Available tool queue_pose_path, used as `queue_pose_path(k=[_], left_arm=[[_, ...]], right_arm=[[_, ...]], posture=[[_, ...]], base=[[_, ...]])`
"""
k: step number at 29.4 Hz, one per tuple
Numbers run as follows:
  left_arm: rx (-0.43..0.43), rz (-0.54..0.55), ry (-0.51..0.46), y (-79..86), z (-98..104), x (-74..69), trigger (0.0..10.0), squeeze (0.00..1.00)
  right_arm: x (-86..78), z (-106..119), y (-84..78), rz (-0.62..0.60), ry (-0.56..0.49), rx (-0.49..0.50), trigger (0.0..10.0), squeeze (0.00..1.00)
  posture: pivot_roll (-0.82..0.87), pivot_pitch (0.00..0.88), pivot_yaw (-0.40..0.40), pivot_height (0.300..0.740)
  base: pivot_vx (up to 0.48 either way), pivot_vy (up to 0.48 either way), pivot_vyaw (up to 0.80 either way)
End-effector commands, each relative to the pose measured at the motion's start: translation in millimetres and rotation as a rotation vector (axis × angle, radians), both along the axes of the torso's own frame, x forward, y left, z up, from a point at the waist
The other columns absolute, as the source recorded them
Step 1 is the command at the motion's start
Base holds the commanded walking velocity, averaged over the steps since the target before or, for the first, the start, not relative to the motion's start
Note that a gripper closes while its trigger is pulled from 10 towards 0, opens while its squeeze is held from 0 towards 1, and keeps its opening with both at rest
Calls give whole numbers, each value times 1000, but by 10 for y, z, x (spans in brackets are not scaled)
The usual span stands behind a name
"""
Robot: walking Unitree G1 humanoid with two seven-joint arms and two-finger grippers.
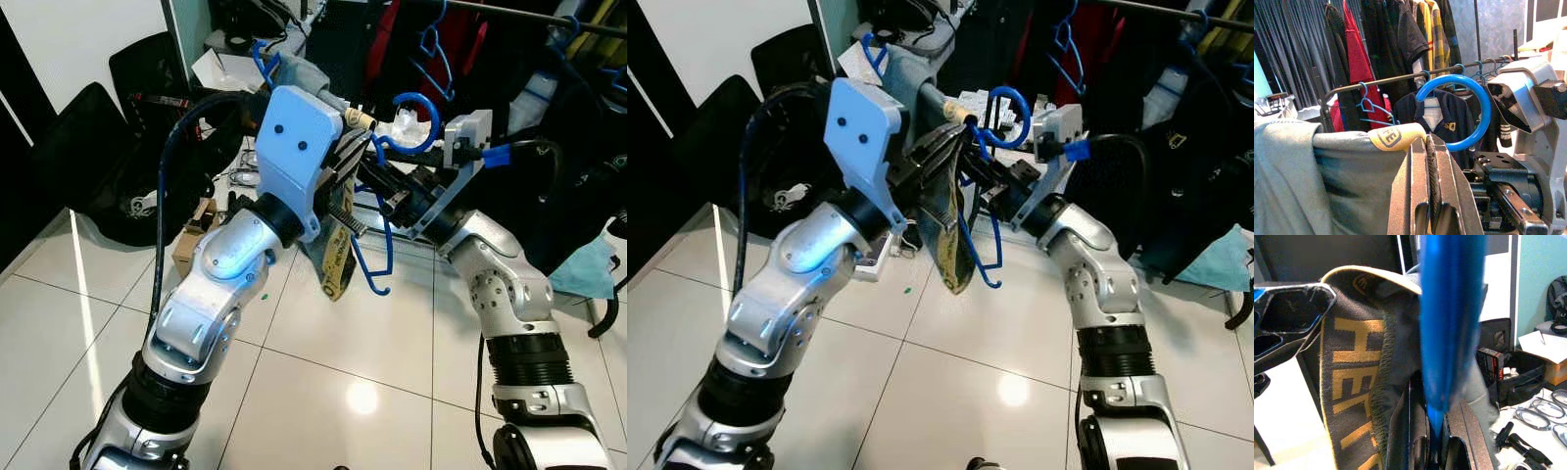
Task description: Hang hanger
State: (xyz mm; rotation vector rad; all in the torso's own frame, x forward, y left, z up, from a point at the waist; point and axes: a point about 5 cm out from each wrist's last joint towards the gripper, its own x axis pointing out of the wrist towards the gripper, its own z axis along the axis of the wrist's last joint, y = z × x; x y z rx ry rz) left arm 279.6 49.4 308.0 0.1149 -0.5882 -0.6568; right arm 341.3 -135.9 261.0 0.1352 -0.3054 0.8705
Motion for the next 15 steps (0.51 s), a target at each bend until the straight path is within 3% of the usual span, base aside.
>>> queue_pose_path(k=[1, 4, 5, 9, 15], left_arm=[[36, -24, 22, -31, -76, -16, 10000, 0], [46, -35, 29, -42, -93, -19, 10000, 0], [58, -35, 31, -46, -107, -18, 10000, 1000], [115, -69, 36, -48, -142, -36, 10000, 1000], [150, -120, 41, -16, -150, -74, 10000, 1000]], right_arm=[[-20, -50, 31, 16, -6, -41, 10000, 0], [-26, -66, 41, 24, -4, -55, 10000, 0], [-37, -88, 52, 38, 0, -77, 10000, 0], [-117, -166, 55, 126, 14, -154, 10000, 0], [-143, -184, -8, 142, 18, -181, 10000, 0]], posture=[[-15, 140, -2, 740], [-15, 140, -2, 740], [-15, 141, -3, 740], [-15, 143, -4, 740], [-17, 144, -6, 740]], base=[[0, 0, 0], [0, 0, 0], [0, 0, 0], [0, 0, 0], [0, 0, 0]])
